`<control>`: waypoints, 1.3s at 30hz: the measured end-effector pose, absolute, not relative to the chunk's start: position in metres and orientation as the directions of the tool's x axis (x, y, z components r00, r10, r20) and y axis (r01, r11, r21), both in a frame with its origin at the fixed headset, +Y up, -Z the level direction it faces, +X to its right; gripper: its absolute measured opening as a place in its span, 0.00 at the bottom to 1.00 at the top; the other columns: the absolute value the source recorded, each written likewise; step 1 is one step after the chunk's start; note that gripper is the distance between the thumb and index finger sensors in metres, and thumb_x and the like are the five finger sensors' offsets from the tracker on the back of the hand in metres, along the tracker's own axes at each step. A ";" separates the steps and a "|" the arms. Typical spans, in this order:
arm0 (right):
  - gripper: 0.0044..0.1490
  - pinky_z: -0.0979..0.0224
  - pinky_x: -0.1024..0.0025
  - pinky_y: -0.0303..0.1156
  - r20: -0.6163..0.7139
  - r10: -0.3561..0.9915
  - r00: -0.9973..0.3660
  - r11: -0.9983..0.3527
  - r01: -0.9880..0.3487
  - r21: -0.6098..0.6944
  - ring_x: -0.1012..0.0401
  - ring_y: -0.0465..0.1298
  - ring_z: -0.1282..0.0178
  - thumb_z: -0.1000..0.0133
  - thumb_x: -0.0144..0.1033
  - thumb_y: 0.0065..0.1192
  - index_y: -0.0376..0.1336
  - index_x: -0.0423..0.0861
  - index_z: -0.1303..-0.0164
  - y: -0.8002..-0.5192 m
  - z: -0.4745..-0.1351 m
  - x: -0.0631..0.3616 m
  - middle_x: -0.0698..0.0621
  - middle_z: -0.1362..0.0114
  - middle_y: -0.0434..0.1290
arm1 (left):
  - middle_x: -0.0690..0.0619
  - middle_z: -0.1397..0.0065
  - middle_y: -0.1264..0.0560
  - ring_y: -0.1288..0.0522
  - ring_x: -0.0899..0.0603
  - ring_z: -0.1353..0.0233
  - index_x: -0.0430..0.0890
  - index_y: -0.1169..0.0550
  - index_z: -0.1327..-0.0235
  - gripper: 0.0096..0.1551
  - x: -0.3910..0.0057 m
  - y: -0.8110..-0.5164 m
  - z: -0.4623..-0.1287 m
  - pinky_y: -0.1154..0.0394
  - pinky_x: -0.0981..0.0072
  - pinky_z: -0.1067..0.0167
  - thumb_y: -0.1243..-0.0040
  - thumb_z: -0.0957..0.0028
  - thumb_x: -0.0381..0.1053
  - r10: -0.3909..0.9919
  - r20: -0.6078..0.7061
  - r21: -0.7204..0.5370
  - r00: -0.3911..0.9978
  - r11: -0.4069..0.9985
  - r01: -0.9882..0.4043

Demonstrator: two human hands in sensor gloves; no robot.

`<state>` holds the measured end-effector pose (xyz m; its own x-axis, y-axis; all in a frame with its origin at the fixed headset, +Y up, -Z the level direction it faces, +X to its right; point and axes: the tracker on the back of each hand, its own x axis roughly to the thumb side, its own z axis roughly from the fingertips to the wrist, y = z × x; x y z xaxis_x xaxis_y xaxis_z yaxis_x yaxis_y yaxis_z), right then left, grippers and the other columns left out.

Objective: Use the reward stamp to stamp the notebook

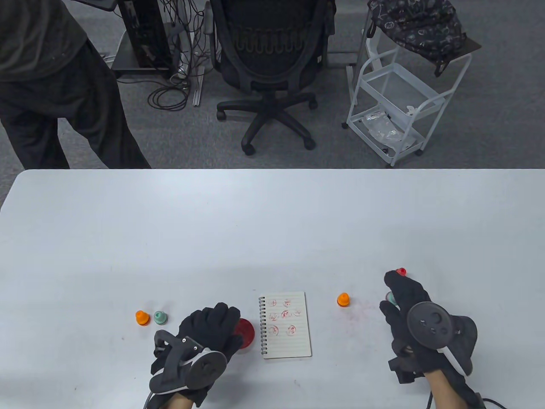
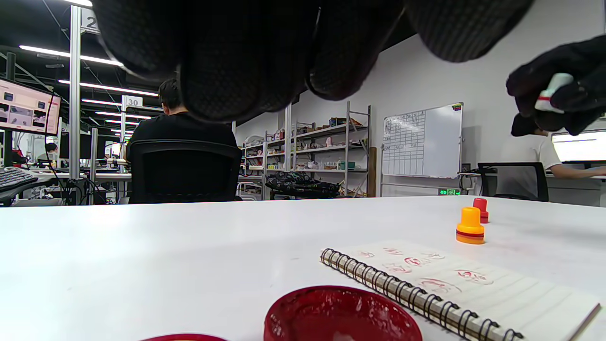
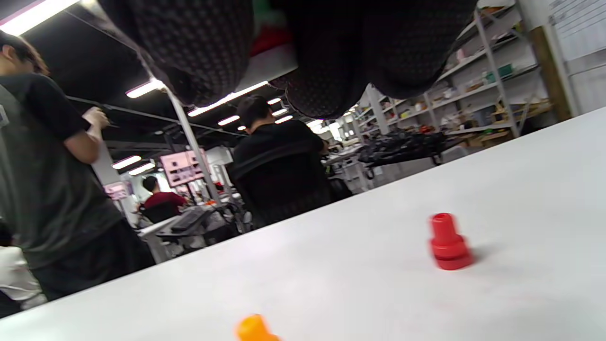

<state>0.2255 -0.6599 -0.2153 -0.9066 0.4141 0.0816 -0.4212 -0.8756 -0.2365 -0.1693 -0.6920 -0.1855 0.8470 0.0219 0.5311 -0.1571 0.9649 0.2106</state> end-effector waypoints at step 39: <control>0.55 0.42 0.71 0.81 0.519 0.191 -0.833 -0.912 -0.346 -0.220 0.59 0.79 0.43 0.57 0.45 0.72 0.46 0.46 0.25 -0.705 -0.166 0.061 0.51 0.31 0.68 | 0.46 0.45 0.16 0.15 0.42 0.55 0.37 0.21 0.39 0.29 -0.120 -0.716 -0.186 0.19 0.48 0.52 0.33 0.48 0.51 0.642 0.509 -0.022 0.573 0.675 -0.737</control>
